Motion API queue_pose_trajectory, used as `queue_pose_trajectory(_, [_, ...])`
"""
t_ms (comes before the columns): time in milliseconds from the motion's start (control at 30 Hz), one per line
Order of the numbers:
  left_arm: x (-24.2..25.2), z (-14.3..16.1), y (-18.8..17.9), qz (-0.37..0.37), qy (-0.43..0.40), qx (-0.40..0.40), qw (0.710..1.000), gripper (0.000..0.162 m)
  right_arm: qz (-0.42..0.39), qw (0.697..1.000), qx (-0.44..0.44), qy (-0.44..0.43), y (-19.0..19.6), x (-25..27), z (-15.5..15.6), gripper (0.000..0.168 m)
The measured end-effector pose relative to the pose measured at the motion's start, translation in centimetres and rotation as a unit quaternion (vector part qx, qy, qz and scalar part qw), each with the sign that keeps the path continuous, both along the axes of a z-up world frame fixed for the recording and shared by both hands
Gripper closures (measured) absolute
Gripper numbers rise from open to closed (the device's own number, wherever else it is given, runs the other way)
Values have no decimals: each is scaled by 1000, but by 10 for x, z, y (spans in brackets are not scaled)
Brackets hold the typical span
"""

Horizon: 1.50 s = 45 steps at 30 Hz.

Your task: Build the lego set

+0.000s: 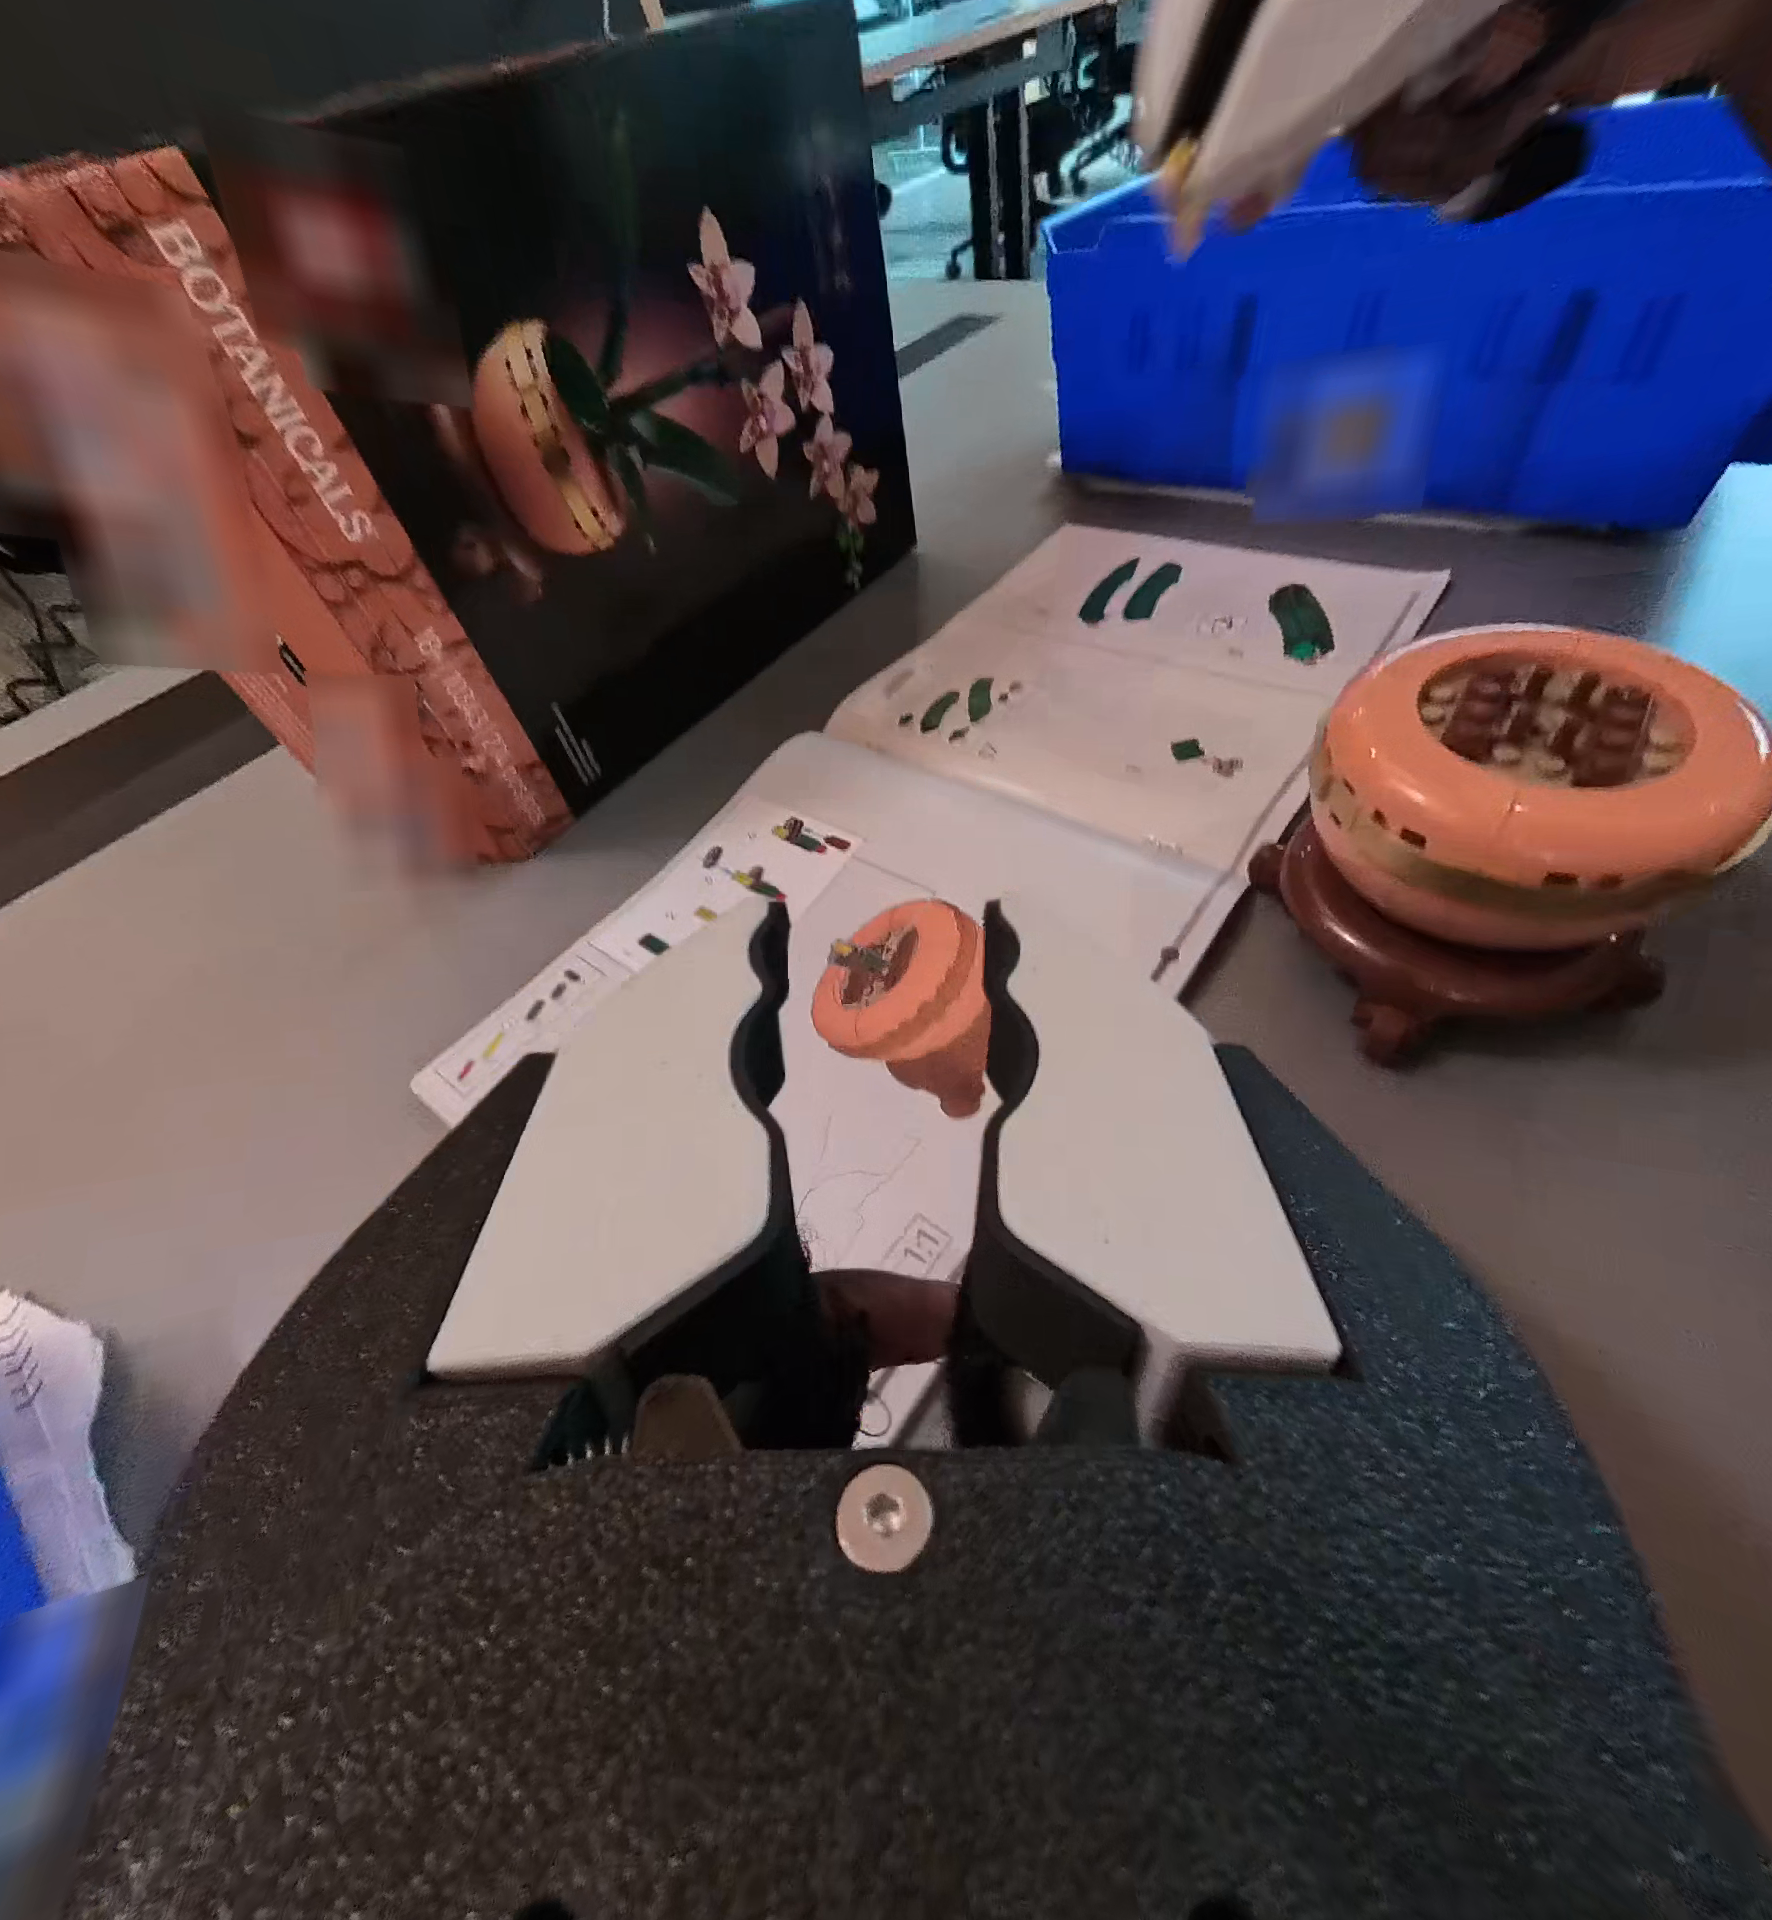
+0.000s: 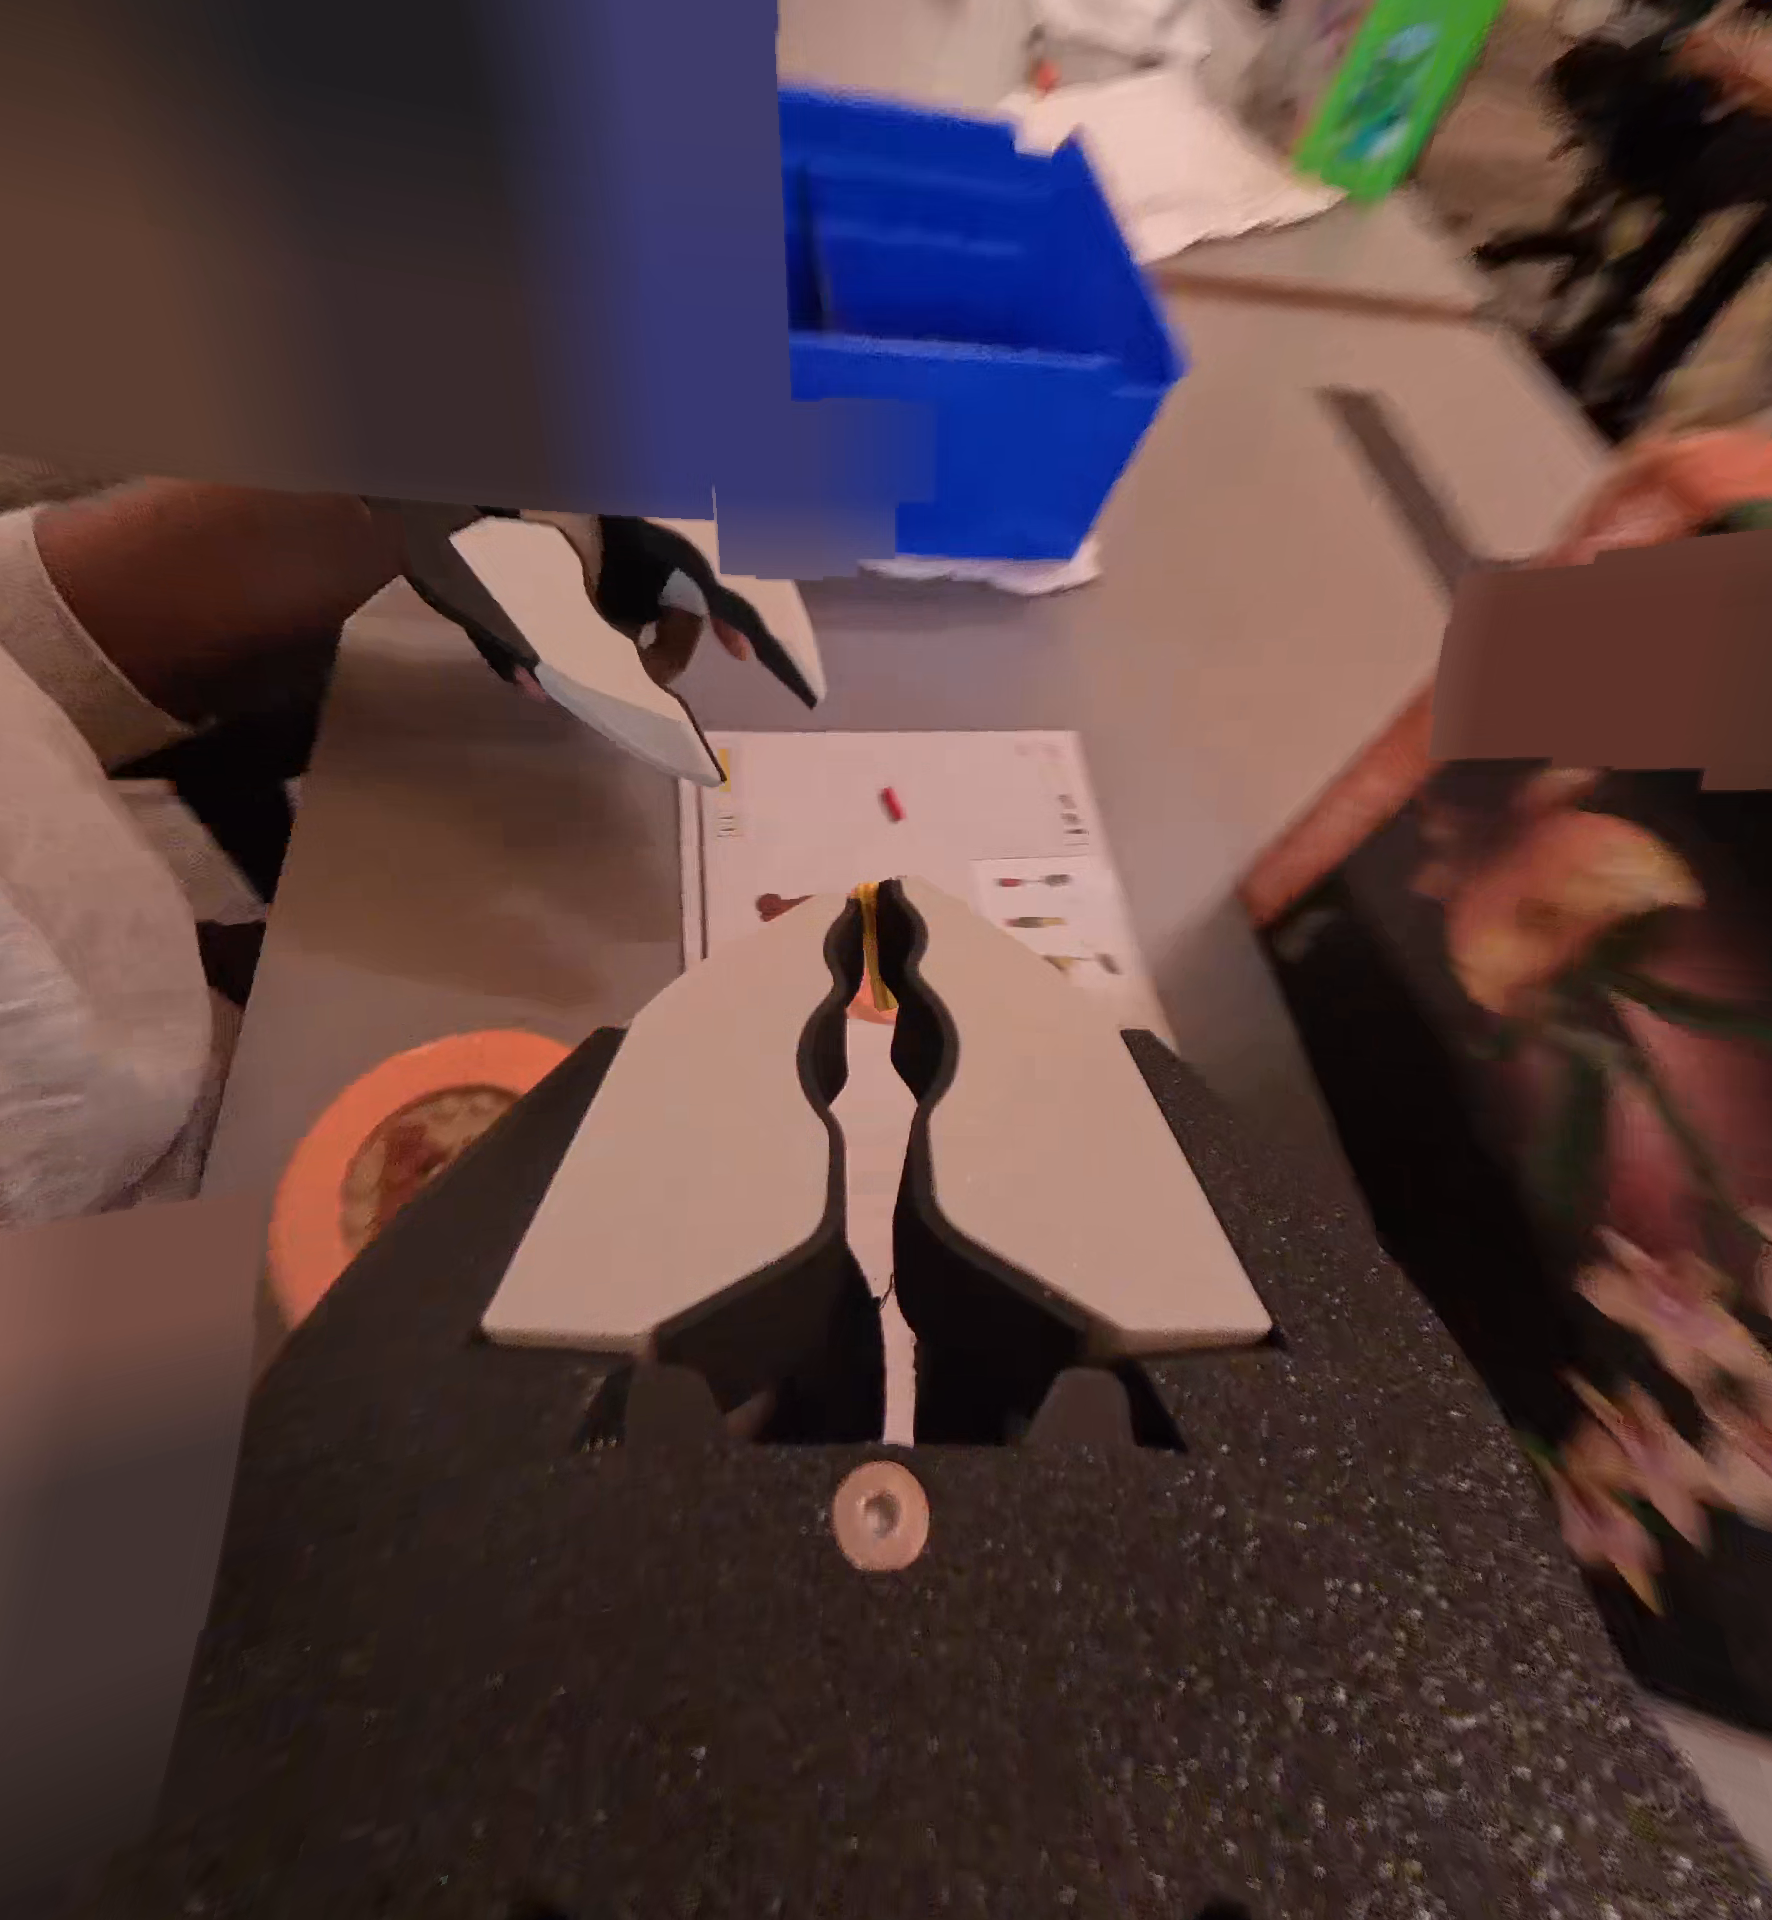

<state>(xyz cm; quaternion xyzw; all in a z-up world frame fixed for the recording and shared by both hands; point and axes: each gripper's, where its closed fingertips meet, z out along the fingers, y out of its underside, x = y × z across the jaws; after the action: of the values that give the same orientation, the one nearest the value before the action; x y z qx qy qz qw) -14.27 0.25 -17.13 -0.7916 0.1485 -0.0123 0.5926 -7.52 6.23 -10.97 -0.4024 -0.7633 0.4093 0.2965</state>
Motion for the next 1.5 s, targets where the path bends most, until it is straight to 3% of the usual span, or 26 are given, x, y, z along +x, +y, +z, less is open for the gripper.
queue_pose_trajectory(133, [4,-6,-8,2,-8,2,1000,127,60,991,29,-116,-17,-51,-73,165])
queue_pose_trajectory(233, [0,-17,-12,12,7,-14,1000,127,92,980,51,-170,-27,-76,-105,165])
queue_pose_trajectory(533, [-12,-24,-16,24,-29,-24,999,127,175,954,102,-220,-55,-109,-139,165])
queue_pose_trajectory(633, [-14,-22,-16,28,-39,-18,999,127,176,955,108,-212,-55,-110,-141,154])
queue_pose_trajectory(967, [-17,-22,-16,33,-42,-17,998,126,111,983,67,-129,-35,-104,-105,142])
queue_pose_trajectory(1133, [-18,-22,-15,36,-57,-18,998,127,29,999,16,-35,-20,-80,-55,142])
queue_pose_trajectory(1333, [-19,-13,-17,30,-72,13,997,132,-79,988,-86,100,5,6,6,151])
queue_pose_trajectory(1500, [-12,-25,-14,15,-39,-23,999,130,-192,972,-68,119,48,104,28,151])
